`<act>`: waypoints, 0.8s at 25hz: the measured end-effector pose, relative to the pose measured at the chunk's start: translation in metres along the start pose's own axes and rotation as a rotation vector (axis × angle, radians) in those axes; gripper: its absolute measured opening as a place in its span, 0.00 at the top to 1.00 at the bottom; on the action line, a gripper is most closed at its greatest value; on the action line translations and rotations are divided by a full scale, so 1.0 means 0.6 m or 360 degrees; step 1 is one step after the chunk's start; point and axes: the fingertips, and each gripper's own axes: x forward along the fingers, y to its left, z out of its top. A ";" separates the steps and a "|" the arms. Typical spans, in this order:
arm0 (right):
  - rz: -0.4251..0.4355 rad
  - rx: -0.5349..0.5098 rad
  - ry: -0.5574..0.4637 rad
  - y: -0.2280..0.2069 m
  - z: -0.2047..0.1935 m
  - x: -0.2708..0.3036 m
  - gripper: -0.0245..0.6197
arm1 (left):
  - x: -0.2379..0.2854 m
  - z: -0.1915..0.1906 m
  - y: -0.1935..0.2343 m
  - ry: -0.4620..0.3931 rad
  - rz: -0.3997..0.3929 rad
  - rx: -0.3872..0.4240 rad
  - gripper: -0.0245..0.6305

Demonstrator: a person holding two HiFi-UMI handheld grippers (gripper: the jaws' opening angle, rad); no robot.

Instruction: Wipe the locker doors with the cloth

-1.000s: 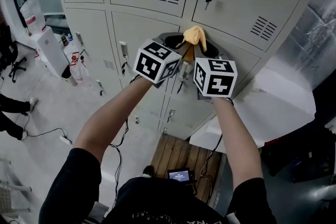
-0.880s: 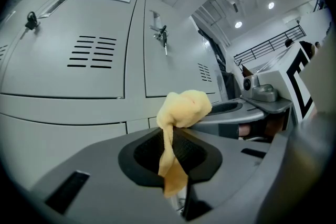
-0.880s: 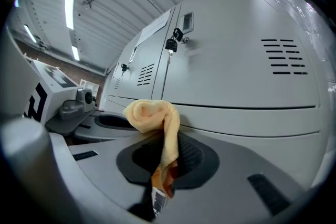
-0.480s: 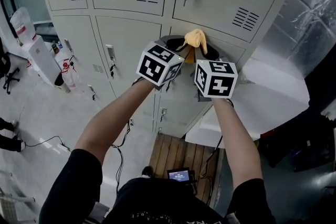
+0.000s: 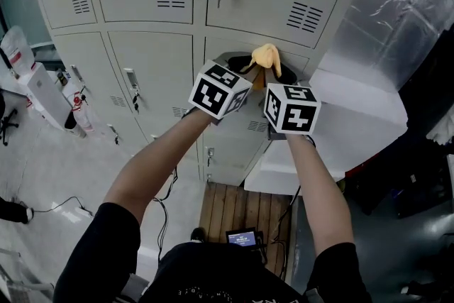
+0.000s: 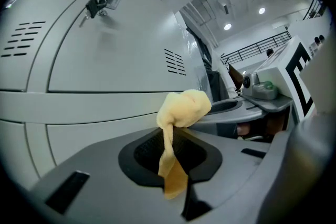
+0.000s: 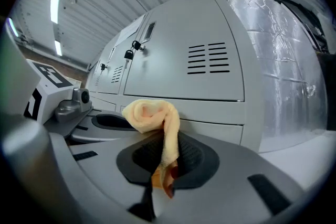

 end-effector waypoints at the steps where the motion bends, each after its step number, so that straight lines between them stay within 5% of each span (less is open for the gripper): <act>1: -0.0016 0.0003 0.0003 -0.009 -0.002 -0.004 0.87 | 0.007 0.001 -0.007 0.0000 -0.0013 0.0003 0.88; 20: -0.0284 0.0077 0.0091 -0.136 -0.024 -0.063 0.87 | 0.100 0.020 -0.110 0.0016 -0.0220 0.0030 0.88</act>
